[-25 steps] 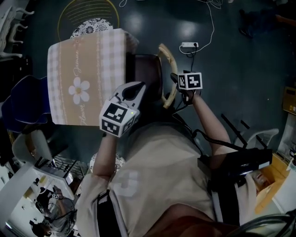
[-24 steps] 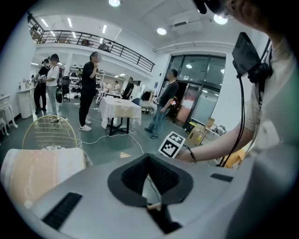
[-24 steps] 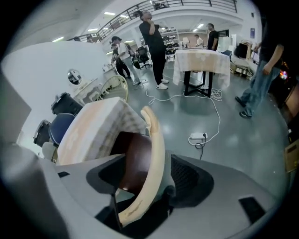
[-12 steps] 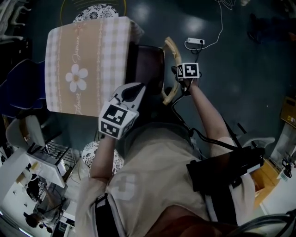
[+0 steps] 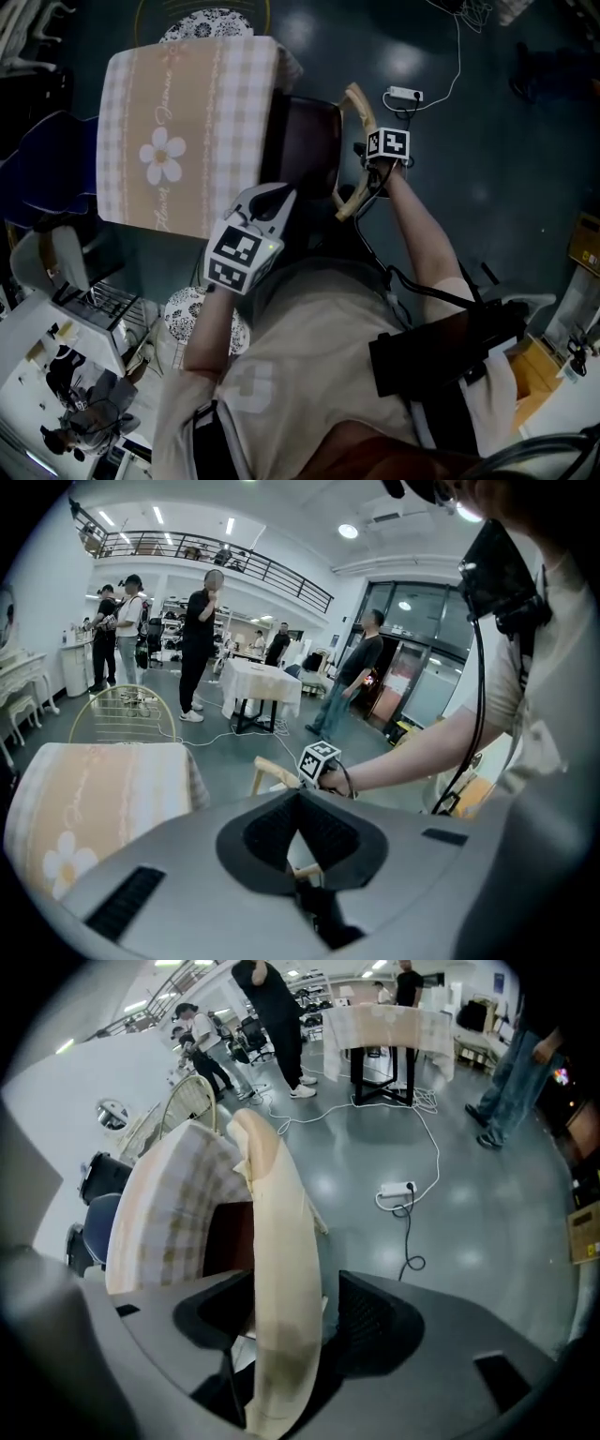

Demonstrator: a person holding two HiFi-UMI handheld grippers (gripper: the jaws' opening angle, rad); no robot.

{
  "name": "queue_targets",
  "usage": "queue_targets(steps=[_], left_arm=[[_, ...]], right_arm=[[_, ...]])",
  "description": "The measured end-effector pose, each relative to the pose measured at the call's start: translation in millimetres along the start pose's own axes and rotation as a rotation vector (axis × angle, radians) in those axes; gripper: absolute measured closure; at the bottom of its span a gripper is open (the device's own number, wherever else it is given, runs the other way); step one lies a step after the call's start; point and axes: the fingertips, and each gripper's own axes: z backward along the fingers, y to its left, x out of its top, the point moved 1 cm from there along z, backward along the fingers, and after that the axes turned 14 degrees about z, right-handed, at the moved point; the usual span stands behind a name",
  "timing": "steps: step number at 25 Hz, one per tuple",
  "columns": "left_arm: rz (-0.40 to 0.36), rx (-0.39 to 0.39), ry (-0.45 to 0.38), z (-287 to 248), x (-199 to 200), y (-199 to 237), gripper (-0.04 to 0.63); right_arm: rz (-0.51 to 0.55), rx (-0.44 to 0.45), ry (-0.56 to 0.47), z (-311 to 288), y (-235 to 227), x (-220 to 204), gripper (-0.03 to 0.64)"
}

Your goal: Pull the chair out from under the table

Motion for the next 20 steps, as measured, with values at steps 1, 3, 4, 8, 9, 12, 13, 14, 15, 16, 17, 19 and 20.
queue_targets(steps=[1,3,4,8,9,12,13,14,15,16,17,19,20], left_arm=[[0.004,0.005,-0.005,0.6,1.9,0.8,0.588],[0.005,0.011,-0.002,1.7,0.4,2.9,0.588],[0.005,0.013,0.003,2.1,-1.6,4.2,0.588],[0.009,0.029,0.008,3.5,-2.4,10.3,0.588],[0.011,0.032,0.008,4.5,-1.9,12.2,0.588],[0.023,0.050,-0.001,9.2,-0.3,18.5,0.588],[0.028,0.057,-0.004,10.9,-0.1,20.5,0.588],[0.033,0.064,-0.007,12.4,-0.3,22.4,0.588],[0.039,0.072,-0.008,13.5,-1.1,24.5,0.588],[0.043,0.081,-0.007,14.3,-2.3,26.9,0.589],[0.047,0.091,-0.005,14.9,-3.7,29.4,0.588],[0.053,0.103,-0.002,15.3,-5.6,32.5,0.588],[0.056,0.103,-0.002,15.3,-5.7,32.5,0.588]], right_arm=[[-0.023,0.013,0.004,-3.0,1.5,0.0,0.324],[-0.051,0.038,0.014,-9.2,6.2,0.8,0.325],[-0.054,0.050,0.022,-12.3,9.1,0.8,0.325],[-0.047,0.079,0.065,-23.8,15.6,-7.0,0.333],[-0.048,0.079,0.077,-26.8,15.7,-10.6,0.334],[-0.046,0.050,0.102,-33.8,12.2,-17.6,0.407],[-0.043,0.036,0.100,-34.5,10.1,-17.7,0.444],[-0.042,0.027,0.095,-34.6,8.7,-17.1,0.453],[-0.041,0.021,0.088,-34.4,7.8,-16.2,0.453],[-0.041,0.014,0.083,-34.4,7.3,-15.1,0.453],[-0.041,0.006,0.078,-34.5,6.9,-13.9,0.453],[-0.041,-0.017,0.071,-34.5,5.6,-12.6,0.451],[-0.042,-0.025,0.068,-34.1,4.8,-12.6,0.453]])
